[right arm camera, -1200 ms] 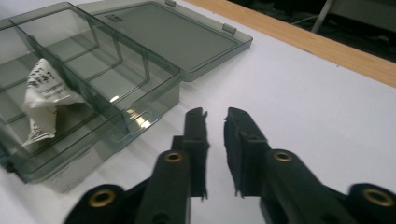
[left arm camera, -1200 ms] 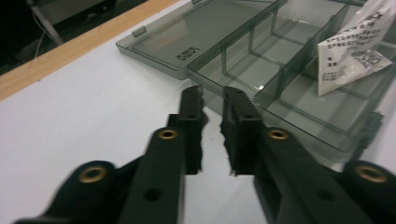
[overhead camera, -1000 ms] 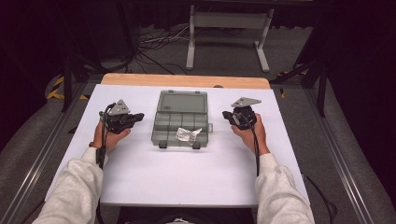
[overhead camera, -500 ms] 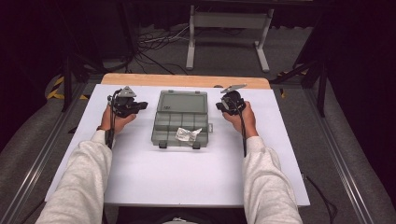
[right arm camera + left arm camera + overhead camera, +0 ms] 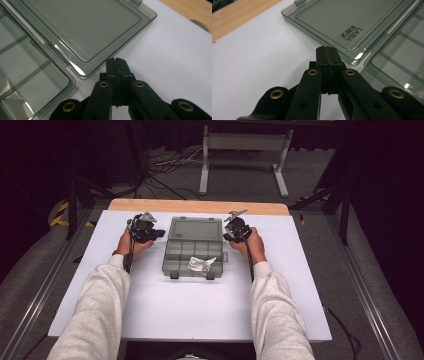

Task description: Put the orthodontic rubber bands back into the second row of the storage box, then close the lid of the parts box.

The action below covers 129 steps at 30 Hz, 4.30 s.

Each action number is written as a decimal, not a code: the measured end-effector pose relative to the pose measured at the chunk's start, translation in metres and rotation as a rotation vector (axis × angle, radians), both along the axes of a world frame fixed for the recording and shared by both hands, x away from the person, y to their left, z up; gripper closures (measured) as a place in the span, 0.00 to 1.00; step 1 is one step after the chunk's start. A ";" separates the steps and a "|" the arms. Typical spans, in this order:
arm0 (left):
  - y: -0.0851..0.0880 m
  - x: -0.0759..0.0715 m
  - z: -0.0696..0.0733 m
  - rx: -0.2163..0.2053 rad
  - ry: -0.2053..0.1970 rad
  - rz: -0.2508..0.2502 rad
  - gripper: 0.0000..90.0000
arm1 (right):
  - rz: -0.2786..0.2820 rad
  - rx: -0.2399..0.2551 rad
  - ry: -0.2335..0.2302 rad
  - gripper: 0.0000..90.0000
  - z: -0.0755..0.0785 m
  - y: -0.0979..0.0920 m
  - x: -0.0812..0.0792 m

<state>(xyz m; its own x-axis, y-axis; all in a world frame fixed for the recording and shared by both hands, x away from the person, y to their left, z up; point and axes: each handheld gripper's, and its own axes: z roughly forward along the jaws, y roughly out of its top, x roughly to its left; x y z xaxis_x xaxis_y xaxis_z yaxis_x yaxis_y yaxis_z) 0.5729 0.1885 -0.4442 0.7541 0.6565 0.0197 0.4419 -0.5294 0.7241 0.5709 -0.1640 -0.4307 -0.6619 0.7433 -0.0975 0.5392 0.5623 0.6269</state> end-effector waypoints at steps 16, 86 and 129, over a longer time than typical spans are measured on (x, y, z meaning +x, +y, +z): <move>-0.008 0.006 -0.013 0.034 0.044 -0.016 1.00 | 0.047 -0.036 0.042 1.00 -0.007 0.001 0.007; -0.024 0.029 0.023 -0.070 -0.127 0.126 1.00 | -0.035 0.147 -0.222 1.00 0.008 0.005 0.019; -0.023 -0.009 0.067 -0.106 -0.204 0.102 1.00 | -0.042 0.259 -0.353 1.00 0.053 -0.002 -0.024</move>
